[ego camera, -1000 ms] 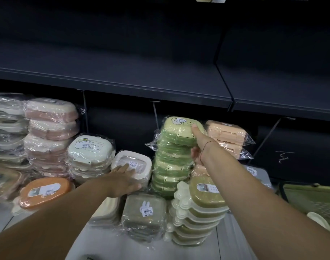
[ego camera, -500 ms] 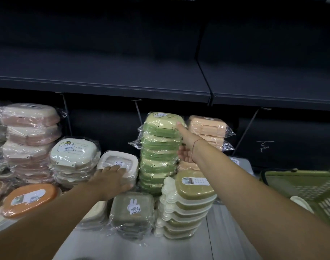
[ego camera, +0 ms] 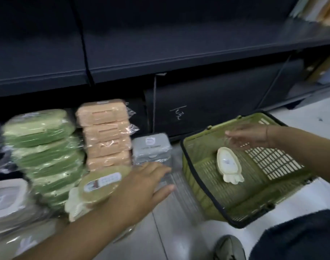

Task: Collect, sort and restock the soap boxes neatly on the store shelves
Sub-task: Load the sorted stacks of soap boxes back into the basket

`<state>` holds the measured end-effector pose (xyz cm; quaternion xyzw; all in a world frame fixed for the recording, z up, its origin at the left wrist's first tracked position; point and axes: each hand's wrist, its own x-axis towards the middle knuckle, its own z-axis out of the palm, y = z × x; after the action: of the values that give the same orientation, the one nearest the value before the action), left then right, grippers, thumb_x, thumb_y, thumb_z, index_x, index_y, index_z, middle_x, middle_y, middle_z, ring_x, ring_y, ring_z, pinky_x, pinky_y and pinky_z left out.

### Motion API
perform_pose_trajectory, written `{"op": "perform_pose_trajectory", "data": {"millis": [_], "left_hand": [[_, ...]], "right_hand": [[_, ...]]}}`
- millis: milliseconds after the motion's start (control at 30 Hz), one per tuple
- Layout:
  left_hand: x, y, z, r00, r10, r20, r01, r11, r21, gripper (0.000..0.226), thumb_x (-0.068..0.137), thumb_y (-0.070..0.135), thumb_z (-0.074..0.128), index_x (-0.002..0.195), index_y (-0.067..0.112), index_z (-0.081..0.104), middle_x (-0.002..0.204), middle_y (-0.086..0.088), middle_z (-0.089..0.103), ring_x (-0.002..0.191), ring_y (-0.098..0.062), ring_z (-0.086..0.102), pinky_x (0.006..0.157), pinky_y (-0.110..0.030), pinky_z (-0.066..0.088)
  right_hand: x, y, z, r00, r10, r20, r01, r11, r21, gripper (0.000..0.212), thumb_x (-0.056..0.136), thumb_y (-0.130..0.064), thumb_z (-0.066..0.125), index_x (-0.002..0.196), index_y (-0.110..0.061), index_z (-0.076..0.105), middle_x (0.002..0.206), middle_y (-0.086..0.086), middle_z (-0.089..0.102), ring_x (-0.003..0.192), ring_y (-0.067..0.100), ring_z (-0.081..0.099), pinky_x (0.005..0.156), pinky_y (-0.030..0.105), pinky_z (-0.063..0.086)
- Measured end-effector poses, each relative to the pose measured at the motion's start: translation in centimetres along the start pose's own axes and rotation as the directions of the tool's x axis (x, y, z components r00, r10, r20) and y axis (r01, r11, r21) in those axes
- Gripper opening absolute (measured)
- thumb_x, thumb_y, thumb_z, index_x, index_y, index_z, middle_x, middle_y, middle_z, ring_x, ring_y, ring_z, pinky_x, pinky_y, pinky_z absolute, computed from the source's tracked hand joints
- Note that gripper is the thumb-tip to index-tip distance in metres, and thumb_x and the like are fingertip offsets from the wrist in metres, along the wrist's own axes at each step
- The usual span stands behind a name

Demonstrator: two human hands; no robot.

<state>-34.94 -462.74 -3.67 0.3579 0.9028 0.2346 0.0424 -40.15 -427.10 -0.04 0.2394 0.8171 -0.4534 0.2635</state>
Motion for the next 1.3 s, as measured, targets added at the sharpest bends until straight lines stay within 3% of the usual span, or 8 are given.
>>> {"op": "perform_pose_trajectory", "data": {"millis": [133, 233, 467, 833, 1100, 1167, 1233, 1300], "left_hand": [[9.2, 3.7, 6.4, 0.992, -0.070, 0.107, 0.063, 0.996, 0.067, 0.098, 0.073, 0.078, -0.005, 0.156, 0.028, 0.012, 0.163, 0.008, 0.007, 0.149, -0.009, -0.003, 0.116, -0.026, -0.009], [12.9, 3.6, 10.5, 0.986, -0.135, 0.103, 0.111, 0.972, 0.208, 0.105, 0.069, 0.081, -0.017, 0.157, 0.024, 0.000, 0.165, 0.001, -0.005, 0.150, -0.016, -0.013, 0.112, -0.031, -0.023], [14.5, 3.0, 14.4, 0.977, -0.192, 0.090, 0.156, 0.939, 0.305, 0.084, 0.090, 0.068, 0.003, 0.155, 0.018, 0.020, 0.161, -0.004, 0.024, 0.150, -0.022, 0.012, 0.118, -0.041, -0.008], [14.6, 2.8, 15.2, 0.991, -0.125, -0.045, 0.132, 0.968, 0.213, 0.069, 0.096, 0.058, 0.024, 0.141, 0.014, 0.051, 0.144, -0.004, 0.051, 0.140, -0.024, 0.037, 0.118, -0.043, 0.006], [14.9, 3.7, 14.1, 0.978, -0.188, 0.088, 0.167, 0.965, 0.204, 0.096, 0.083, 0.073, -0.007, 0.152, 0.017, 0.028, 0.157, -0.001, 0.032, 0.149, -0.018, 0.014, 0.118, -0.037, -0.012], [14.9, 4.4, 12.4, 0.954, -0.269, 0.134, 0.278, 0.959, -0.058, 0.104, 0.075, 0.082, -0.008, 0.154, 0.022, 0.024, 0.159, 0.004, 0.027, 0.149, -0.013, 0.009, 0.120, -0.032, -0.011], [14.5, 5.6, 9.2, 0.881, -0.434, 0.187, 0.463, 0.717, -0.521, 0.094, 0.081, 0.085, 0.009, 0.152, 0.027, 0.030, 0.153, 0.012, 0.033, 0.143, -0.008, 0.022, 0.119, -0.030, 0.006], [13.5, 6.5, 5.6, 0.798, -0.480, 0.365, 0.527, 0.263, -0.808, 0.087, 0.080, 0.080, 0.026, 0.147, 0.026, 0.038, 0.148, 0.009, 0.041, 0.128, -0.009, 0.042, 0.111, -0.030, 0.029]], "right_hand": [[4.9, 6.3, -2.5, 0.999, -0.046, -0.016, 0.041, 0.971, -0.234, 0.029, 0.087, -0.034, 0.070, 0.097, -0.008, 0.064, 0.088, 0.011, 0.060, 0.079, 0.014, 0.051, 0.068, 0.027, 0.039], [8.8, 11.3, -2.0, 0.994, -0.105, 0.005, 0.099, 0.925, -0.367, 0.062, 0.082, -0.035, 0.076, 0.131, -0.006, 0.053, 0.128, 0.011, 0.054, 0.117, 0.021, 0.050, 0.097, 0.030, 0.041], [18.1, 18.4, -0.2, 0.970, 0.093, -0.227, -0.116, 0.989, -0.094, 0.118, 0.046, -0.072, 0.080, 0.139, -0.009, 0.043, 0.132, 0.013, 0.054, 0.118, 0.031, 0.054, 0.098, 0.044, 0.047], [21.1, 19.4, 3.6, 0.943, 0.260, -0.210, -0.211, 0.951, 0.226, 0.084, 0.066, -0.042, 0.086, 0.131, -0.002, 0.052, 0.120, 0.017, 0.061, 0.104, 0.032, 0.061, 0.072, 0.039, 0.057], [11.4, 14.6, 0.3, 0.995, -0.095, -0.026, 0.097, 0.882, 0.462, 0.096, 0.039, -0.042, 0.096, 0.121, -0.009, 0.060, 0.115, 0.014, 0.069, 0.106, 0.031, 0.066, 0.085, 0.044, 0.058], [6.9, 12.6, -1.4, 0.972, -0.234, -0.034, 0.214, 0.811, 0.544, 0.093, 0.041, -0.039, 0.096, 0.121, -0.008, 0.059, 0.117, 0.014, 0.069, 0.106, 0.027, 0.067, 0.079, 0.035, 0.059], [2.4, 10.1, -2.5, 0.927, -0.374, -0.039, 0.330, 0.760, 0.559, 0.093, 0.041, -0.040, 0.097, 0.120, -0.008, 0.059, 0.115, 0.011, 0.070, 0.105, 0.023, 0.068, 0.078, 0.029, 0.057], [-1.5, 7.1, -2.8, 0.863, -0.505, -0.004, 0.434, 0.738, 0.516, 0.065, 0.060, -0.024, 0.091, 0.116, -0.008, 0.063, 0.114, 0.010, 0.071, 0.105, 0.023, 0.068, 0.080, 0.027, 0.056]]}}
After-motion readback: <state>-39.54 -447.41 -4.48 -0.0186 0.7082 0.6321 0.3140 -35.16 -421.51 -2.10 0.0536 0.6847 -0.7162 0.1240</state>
